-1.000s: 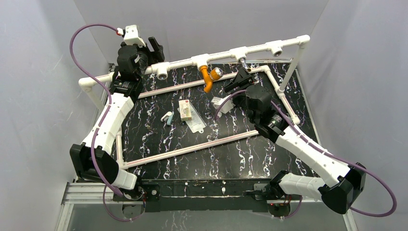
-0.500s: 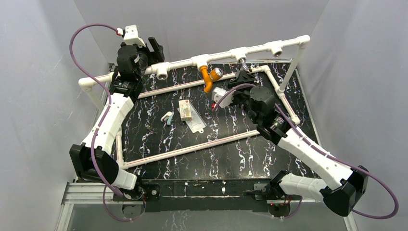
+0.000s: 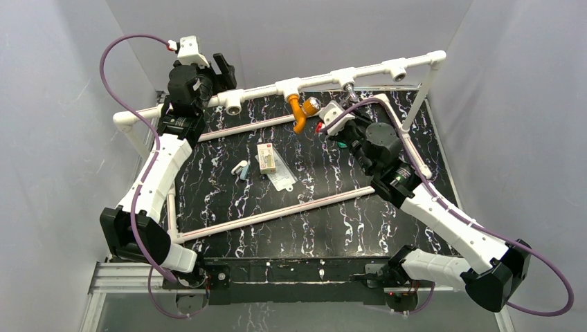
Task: Install the water faucets
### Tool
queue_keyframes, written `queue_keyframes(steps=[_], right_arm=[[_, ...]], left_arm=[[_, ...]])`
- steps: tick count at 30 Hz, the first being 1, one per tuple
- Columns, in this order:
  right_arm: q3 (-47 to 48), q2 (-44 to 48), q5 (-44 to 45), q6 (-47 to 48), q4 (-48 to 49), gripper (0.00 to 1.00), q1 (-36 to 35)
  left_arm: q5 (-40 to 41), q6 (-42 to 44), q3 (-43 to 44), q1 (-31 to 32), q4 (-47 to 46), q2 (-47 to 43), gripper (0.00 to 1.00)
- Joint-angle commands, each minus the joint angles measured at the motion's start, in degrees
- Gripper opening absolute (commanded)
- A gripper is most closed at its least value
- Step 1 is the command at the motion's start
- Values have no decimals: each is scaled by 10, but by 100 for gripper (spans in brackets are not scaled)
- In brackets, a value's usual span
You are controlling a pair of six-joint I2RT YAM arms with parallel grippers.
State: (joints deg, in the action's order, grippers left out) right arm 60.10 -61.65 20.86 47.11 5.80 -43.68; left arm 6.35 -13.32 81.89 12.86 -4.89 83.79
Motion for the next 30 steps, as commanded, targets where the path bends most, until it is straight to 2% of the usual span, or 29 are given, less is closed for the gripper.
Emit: queue_keyframes(steps=[1,13,16,21,25,30], right_arm=[[53,24,45,-169,121,27,0],[94,35,136,-392,134,22,4],[106,36,165,-458,126,18,5],[114,46,199,-545,130,17,6],[135,42,183,-552,116,18,6],[151,39,139,-494,88,35,6]], left_arm=[[-13,8,-60,-8,180,46,77],[-16,7,-60,-9,180,48,77],[-16,6,-60,-10,180,47,77],[-15,7,-61,-10,180,46,77],[-16,7,-60,-10,180,45,77],[-17,8,-60,-11,180,45,77]])
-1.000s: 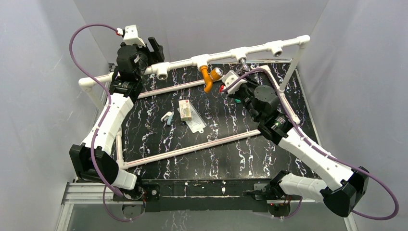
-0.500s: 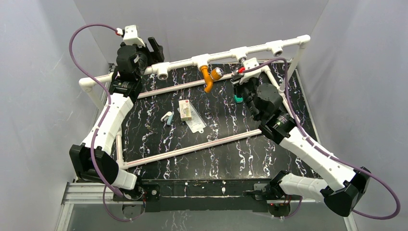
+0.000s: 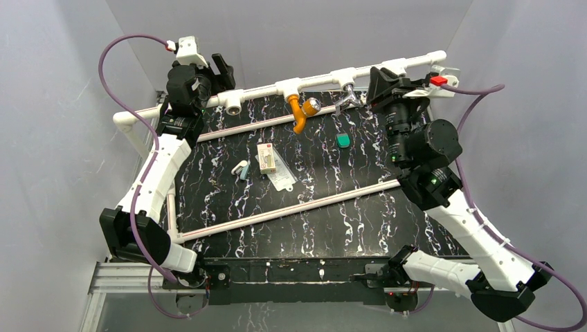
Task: Install the water faucets
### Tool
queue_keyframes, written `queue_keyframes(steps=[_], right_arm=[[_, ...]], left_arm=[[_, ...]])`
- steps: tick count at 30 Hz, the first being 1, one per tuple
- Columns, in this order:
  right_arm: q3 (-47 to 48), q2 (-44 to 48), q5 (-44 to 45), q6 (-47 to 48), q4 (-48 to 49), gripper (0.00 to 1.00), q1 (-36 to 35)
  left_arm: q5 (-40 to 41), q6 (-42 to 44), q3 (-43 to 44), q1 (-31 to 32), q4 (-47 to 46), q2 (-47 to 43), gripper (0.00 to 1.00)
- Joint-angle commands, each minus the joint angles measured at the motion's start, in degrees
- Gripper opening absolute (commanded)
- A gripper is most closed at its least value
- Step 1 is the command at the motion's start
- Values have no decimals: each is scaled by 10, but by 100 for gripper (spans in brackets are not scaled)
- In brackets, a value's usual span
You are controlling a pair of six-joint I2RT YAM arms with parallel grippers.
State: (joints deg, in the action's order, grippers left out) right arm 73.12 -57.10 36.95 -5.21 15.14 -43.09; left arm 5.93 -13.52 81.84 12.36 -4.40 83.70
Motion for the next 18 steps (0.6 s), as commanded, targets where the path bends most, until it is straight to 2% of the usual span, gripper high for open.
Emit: queue_keyframes(steps=[1,9,18], right_arm=[[24,-6,-32,45,-15,38,0],[72,-18,-121,198,-146,57,0],[89,-14,-152,398,-301,74,0]], left_arm=[[-13,10,-60,-6,175,46,77],[-15,9,-60,-6,176,49,77],[-14,9,-59,-7,177,49,77]])
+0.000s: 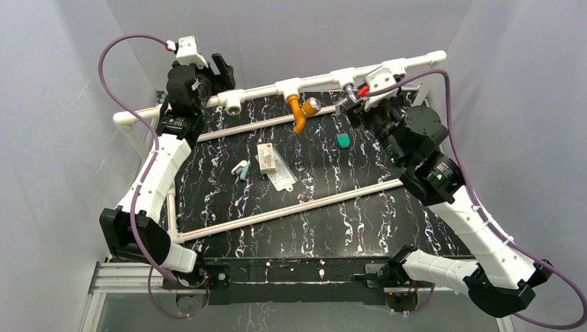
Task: Install the water faucets
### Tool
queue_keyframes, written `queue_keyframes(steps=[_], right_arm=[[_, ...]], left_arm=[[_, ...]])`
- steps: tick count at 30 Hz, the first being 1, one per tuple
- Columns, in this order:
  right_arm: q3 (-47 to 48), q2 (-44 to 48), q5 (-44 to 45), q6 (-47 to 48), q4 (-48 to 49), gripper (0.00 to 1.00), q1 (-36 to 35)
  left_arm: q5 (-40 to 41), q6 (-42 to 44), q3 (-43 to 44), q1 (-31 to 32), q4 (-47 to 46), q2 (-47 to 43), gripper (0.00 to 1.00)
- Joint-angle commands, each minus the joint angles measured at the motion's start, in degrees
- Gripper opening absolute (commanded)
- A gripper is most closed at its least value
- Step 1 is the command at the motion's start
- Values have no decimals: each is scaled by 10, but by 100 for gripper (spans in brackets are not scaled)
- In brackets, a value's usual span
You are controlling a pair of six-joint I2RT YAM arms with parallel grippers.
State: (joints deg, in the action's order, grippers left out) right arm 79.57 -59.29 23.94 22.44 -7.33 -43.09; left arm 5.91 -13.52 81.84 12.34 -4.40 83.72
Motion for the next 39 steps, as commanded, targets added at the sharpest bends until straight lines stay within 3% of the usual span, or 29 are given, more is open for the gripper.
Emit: queue_keyframes(steps=[1,10,15,21,30,39], right_arm=[[24,9,-22,145,-87,75,0],[-47,38,-3,416,-94,83,0],[-63,46,-44,491,-102,84,0],[-100,29,-33,613,-85,85,0],[-155,2,-13,744,20,86,0],[-161,-30,10,787,92,76,1]], left_arm=[[-14,9,-59,-6,177,50,77],[-14,10,-59,-6,178,51,77],[-16,10,-58,-7,178,52,77],[-17,10,-59,-7,179,53,77],[-19,9,-58,-7,179,57,77],[-20,8,-58,-7,179,59,77]])
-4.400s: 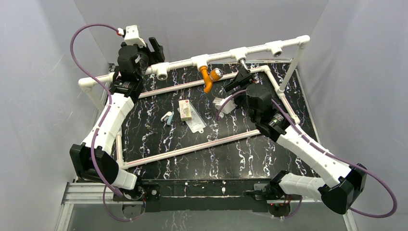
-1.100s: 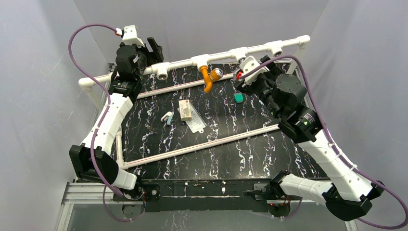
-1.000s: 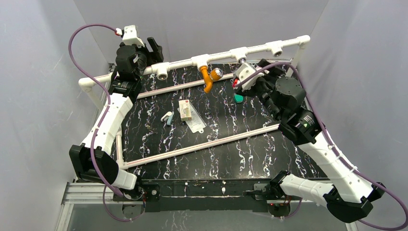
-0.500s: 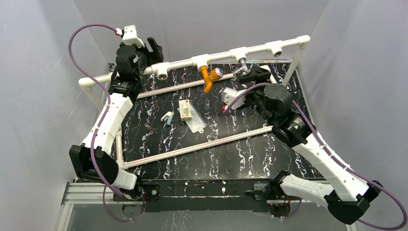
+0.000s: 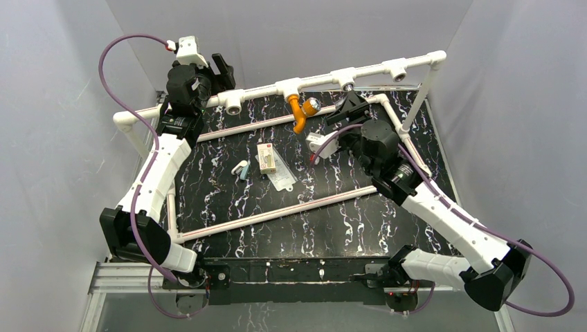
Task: Install the water faucets
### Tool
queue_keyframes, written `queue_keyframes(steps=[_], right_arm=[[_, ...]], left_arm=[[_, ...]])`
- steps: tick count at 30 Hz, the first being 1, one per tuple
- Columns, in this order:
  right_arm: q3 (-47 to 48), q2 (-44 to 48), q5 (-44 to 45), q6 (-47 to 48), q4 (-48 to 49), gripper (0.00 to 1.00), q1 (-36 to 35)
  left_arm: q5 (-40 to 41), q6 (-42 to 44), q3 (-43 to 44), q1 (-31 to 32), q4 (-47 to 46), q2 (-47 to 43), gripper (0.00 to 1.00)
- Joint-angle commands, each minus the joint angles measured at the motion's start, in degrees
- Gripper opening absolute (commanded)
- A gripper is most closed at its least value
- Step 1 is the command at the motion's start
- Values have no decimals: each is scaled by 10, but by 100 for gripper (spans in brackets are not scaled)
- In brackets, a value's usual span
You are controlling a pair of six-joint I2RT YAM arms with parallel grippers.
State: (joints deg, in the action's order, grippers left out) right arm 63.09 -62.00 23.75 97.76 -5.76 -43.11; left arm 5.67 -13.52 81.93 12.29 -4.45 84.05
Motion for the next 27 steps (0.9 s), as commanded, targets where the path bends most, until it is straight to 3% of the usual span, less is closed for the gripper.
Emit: queue_keyframes(steps=[1,18,21,25,27], right_arm=[[1,-4,12,36,82,74,1],[-25,-25,12,-31,148,36,25],[-31,-24,11,-59,151,25,26],[-37,-21,10,-122,161,3,27],[-46,-18,7,-156,173,1,28]], left_arm=[[-18,8,-58,-6,179,56,77],[-19,8,-59,-6,179,57,77],[-19,8,-59,-6,178,57,77],[-18,9,-59,-6,179,56,77],[-18,9,-60,-6,179,56,77]])
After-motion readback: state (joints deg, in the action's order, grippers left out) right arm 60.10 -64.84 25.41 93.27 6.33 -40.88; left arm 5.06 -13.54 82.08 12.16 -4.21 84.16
